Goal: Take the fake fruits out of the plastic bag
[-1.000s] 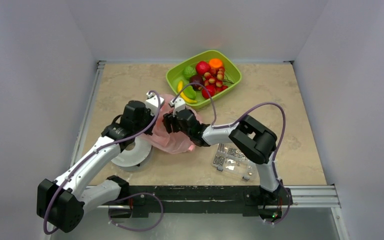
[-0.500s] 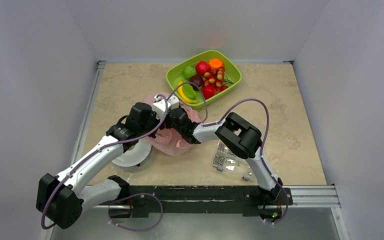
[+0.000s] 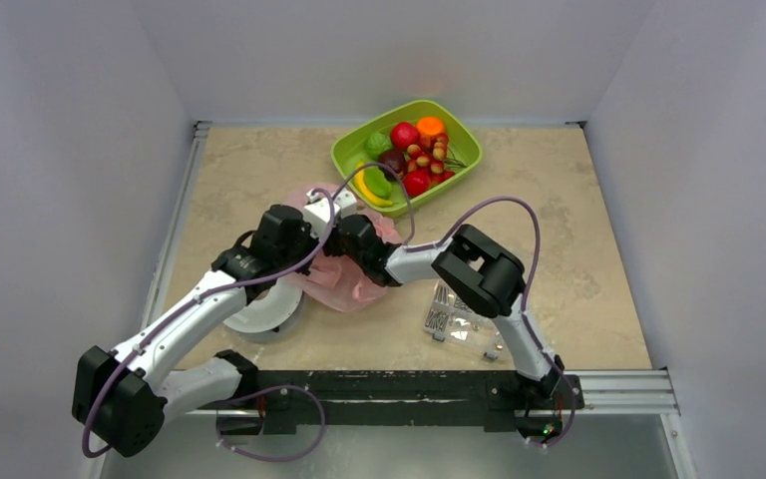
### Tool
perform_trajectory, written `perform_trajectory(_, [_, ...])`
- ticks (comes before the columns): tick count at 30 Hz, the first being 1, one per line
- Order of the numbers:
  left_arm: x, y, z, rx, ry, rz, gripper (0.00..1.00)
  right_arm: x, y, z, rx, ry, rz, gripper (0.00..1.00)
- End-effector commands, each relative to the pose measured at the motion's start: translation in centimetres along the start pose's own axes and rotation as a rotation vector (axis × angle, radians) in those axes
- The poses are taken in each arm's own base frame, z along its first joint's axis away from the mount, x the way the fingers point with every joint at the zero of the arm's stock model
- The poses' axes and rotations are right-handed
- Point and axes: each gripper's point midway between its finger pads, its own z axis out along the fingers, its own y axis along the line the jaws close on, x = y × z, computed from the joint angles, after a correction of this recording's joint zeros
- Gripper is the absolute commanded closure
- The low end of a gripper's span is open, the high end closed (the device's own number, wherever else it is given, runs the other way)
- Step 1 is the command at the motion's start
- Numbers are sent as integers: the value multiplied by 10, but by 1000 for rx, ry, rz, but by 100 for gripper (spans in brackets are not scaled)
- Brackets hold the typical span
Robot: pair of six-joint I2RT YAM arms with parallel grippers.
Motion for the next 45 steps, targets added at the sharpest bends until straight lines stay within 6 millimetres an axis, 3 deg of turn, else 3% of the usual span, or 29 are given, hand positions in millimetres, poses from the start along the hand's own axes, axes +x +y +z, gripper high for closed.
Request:
perform_trajectory(1, [-15,8,-3,-49,-47,-11,100,-64,6,-34,-32,-109,24,79])
perform_trajectory(7, [-20,30,-5,-170,-57,-33,100,-46,13,-76,-137,-34,31,85])
perform_trajectory(12, [-25,58,-5,-253,-65,-137,100,-58,18,-112,-201,-13,38,91])
perform_trajectory(15, [-32,87,-10,-301,-61,-265,100,-83,18,-133,-203,-35,39,91])
perform_trajectory(19, [-59,119,-19,-384,-131,-303,100,-128,6,-155,-185,-99,60,91])
perform_trajectory(26, [-88,164,-14,-496,-179,-306,100,-219,-46,-173,-124,-219,159,91])
perform_trajectory(30, [-95,190,-9,-545,-197,-334,100,-241,-80,-162,-11,-239,129,90])
perform_trajectory(35, [-85,220,1,-551,-142,-462,100,-239,-114,-121,77,-213,109,88])
perform_trajectory(37, [-74,225,10,-483,-86,-547,86,-233,-128,-97,84,-184,119,88])
perform_trajectory(39, [-77,221,15,-412,-85,-583,78,-225,-137,-71,86,-151,129,88])
perform_trajectory(41, [-75,228,11,-415,-107,-598,69,-220,-144,-47,90,-130,133,88])
perform_trajectory(45, [-73,231,-2,-448,-130,-584,27,-211,-150,-3,81,-81,128,89])
